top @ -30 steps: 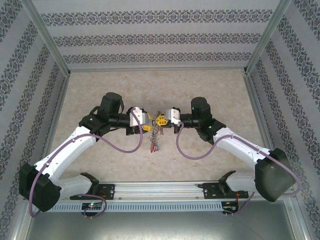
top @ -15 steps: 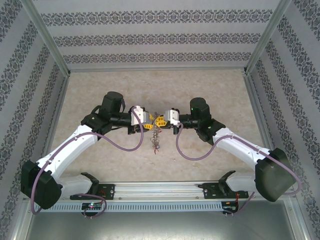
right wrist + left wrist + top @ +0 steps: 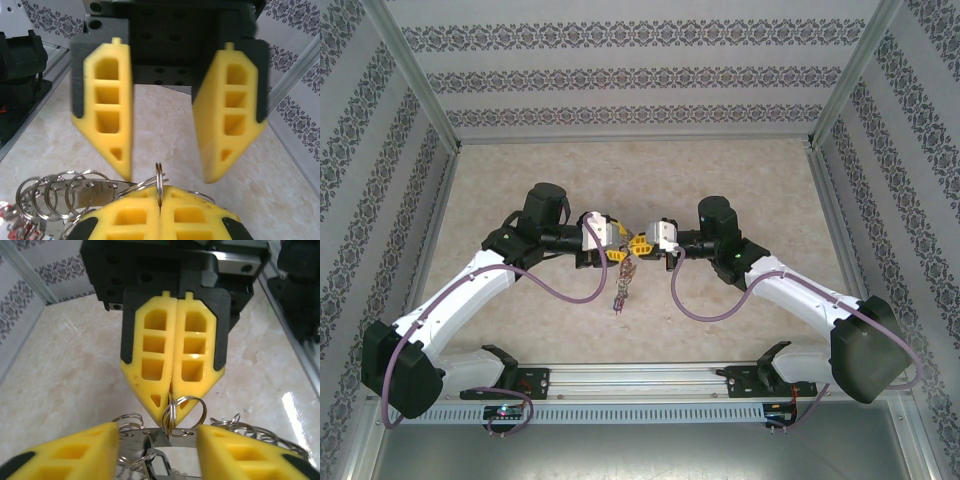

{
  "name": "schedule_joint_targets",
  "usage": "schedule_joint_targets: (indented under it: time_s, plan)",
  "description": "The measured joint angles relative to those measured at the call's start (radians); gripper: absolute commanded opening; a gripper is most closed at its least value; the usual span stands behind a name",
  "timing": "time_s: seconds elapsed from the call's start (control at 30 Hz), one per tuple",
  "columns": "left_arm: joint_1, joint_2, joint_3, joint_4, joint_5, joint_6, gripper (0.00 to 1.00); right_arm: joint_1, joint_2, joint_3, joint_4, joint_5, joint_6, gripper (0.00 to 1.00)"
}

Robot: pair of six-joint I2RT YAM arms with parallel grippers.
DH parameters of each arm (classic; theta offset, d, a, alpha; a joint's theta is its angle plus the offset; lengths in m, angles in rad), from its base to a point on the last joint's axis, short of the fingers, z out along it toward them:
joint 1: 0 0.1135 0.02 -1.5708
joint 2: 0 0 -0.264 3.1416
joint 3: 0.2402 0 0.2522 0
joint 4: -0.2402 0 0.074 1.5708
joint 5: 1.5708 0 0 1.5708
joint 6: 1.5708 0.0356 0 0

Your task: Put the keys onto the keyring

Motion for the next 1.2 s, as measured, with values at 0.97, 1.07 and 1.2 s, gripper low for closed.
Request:
schedule_joint_targets:
  time_s: [0.97, 1.07, 1.2]
  plan:
    - [0.000, -0.034, -0.010, -0.074, -0.087, 0.071, 0.37, 0.000, -0.003, 0.005, -0.023, 0.004, -0.001, 0.00]
    - [0.000, -0.034, -0.008, -0.074, -0.086, 0.078, 0.32, 0.000, -0.003, 0.007, -0.024, 0.003, -0.005, 0.00]
    - [0.000, -0.023, 0.009, -0.073, -0.068, 0.080, 0.31, 0.000, -0.003, 0.011, -0.025, 0.003, -0.014, 0.00]
